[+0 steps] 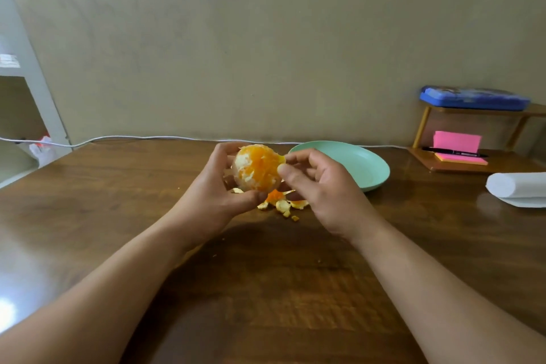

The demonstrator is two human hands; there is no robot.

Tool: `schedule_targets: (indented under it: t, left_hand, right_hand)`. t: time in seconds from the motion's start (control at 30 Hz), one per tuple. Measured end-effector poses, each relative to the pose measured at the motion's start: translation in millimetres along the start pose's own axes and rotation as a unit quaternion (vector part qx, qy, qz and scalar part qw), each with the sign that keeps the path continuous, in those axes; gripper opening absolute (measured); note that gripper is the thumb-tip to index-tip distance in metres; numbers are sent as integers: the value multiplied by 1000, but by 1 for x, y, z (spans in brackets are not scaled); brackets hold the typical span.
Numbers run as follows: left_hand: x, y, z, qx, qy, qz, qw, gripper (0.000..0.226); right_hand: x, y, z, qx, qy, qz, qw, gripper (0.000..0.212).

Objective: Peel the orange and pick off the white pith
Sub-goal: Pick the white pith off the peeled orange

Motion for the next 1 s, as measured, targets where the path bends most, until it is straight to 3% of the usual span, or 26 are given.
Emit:
schedule_targets:
  t: [0.2, 0.5, 0.8, 1.0]
  left_hand:
    - [1, 6, -6, 67, 30, 25, 997, 80]
    - [-1, 12, -15, 120, 68, -5, 990, 103]
    - [-3, 14, -16, 146, 96, -18, 984, 91]
    - [-1, 13, -11, 94, 63, 9, 994, 83]
  right_hand:
    - [3, -9, -1, -43, 5, -44, 998, 13]
    - [4, -3, -10, 10, 30, -31, 999, 6]
    - [2, -2, -9, -30, 35, -25, 999, 8]
    - [0, -3, -11, -12, 32, -15, 999, 6]
Point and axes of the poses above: each hand's wrist, its own x-axis towards the middle knuckle, its own y-axis out of the palm, z = x × y, the point moved 7 cm from there along x, towards the middle knuckle, and after that the axes turned 3 degrees about y, right-handed, at the moved point
